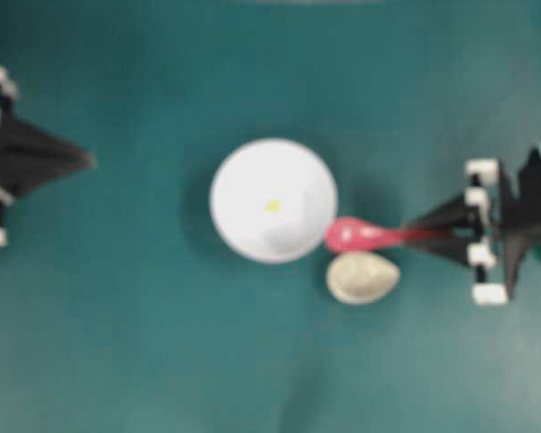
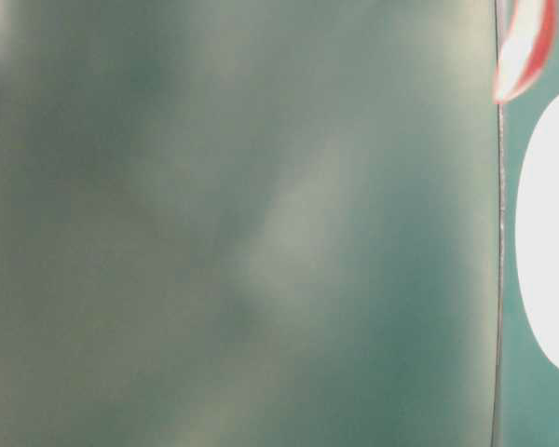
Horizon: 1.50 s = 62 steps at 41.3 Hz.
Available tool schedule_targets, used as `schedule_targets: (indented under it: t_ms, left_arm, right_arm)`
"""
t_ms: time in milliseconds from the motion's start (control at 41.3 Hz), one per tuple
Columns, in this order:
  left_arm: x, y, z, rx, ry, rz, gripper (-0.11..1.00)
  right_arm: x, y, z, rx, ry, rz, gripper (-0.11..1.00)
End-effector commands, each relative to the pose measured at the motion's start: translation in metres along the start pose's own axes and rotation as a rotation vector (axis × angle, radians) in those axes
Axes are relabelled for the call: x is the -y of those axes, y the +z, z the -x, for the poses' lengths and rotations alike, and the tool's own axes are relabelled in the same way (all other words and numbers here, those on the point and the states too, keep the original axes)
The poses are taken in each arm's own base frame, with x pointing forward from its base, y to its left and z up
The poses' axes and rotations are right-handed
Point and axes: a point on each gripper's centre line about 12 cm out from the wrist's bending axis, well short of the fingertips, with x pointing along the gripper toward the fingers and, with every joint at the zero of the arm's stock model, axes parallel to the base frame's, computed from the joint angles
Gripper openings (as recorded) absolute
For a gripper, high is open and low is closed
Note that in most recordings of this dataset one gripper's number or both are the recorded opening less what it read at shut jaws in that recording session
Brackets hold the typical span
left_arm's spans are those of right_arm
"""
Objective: Scoop the yellow hexagonal prism block from the bowl with a spoon using the right arm.
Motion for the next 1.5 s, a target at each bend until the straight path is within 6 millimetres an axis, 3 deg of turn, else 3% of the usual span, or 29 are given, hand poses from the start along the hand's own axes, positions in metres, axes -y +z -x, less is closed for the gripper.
schedule_targets:
  t_ms: [0, 871, 1476]
  left_arm:
    - [-0.001, 0.011, -0.003, 0.026, 0.003, 0.0, 0.08]
    - [-0.001, 0.011, -0.003, 0.029, 0.003, 0.0, 0.08]
    - [-0.001, 0.011, -0.003, 0.029, 0.003, 0.0, 0.08]
  right_arm:
    - [0.002, 0.02, -0.004, 0.024, -0.005, -0.038, 0.24]
    - [0.034, 0.105, -0.033, -0.294, 0.004, -0.177, 0.24]
    - [0.038, 0.111, -0.084, -0.547, 0.037, -0.112, 0.24]
